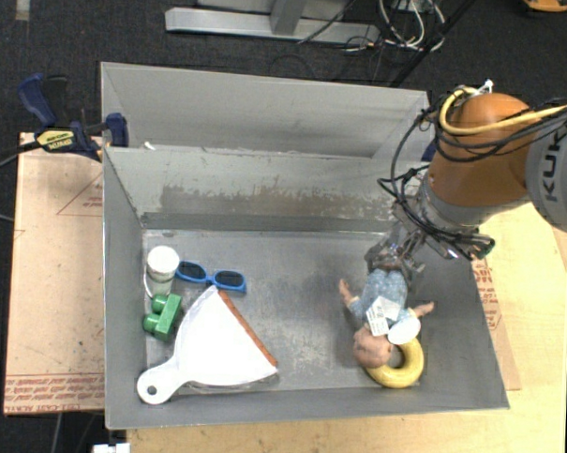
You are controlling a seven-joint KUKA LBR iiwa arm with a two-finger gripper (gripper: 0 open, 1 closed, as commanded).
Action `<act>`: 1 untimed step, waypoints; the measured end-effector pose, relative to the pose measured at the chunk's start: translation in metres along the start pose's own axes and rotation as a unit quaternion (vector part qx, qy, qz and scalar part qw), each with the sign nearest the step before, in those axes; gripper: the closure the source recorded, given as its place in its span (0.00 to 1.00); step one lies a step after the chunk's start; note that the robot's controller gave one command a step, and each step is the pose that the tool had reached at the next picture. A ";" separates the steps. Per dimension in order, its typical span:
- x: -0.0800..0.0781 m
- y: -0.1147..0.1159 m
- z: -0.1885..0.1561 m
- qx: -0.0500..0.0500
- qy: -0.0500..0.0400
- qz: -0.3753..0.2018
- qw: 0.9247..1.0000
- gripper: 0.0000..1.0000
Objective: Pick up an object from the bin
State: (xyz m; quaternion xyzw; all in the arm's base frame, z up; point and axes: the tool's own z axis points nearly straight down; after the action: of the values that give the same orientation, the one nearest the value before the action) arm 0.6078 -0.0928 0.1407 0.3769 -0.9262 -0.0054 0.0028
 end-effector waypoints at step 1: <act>-0.021 0.020 -0.010 0.018 -0.014 0.025 0.999 1.00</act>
Offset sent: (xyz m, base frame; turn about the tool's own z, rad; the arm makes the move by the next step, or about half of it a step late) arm -0.0113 -0.0212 0.2610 -0.2218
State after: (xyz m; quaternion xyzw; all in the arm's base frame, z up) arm 0.6090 -0.0644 0.1510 0.3534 -0.9353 0.0060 -0.0163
